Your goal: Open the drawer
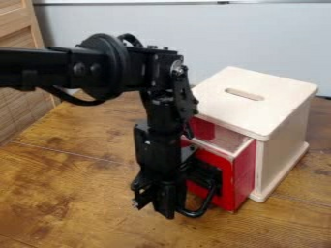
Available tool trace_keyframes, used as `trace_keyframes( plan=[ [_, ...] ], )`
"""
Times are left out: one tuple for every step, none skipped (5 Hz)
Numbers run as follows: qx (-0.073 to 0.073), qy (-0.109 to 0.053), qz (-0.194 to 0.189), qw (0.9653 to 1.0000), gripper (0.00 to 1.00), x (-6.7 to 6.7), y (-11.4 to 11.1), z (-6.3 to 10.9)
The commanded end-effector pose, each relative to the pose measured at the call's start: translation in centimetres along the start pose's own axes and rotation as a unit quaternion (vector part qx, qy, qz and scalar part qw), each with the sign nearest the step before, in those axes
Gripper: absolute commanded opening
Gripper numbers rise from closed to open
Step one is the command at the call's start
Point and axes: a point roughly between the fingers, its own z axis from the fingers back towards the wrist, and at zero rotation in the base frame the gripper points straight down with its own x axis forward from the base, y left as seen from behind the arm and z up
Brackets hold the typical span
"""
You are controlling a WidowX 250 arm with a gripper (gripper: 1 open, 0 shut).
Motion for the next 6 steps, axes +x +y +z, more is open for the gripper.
trace_keyframes(
  plan=[
    [-0.053,0.002,0.005,0.9986,0.0,0.6,0.3,4.5],
    [-0.052,0.007,0.003,0.9986,0.0,0.5,0.7,4.7],
    [-0.051,0.011,0.002,0.9987,0.0,0.5,1.0,4.9],
    [-0.049,0.014,0.002,0.9987,0.0,0.6,1.3,5.1],
    [-0.049,0.018,0.003,0.9986,0.0,0.6,1.6,5.3],
    [-0.049,0.022,0.003,0.9985,0.0,0.5,1.8,5.6]
  ],
)
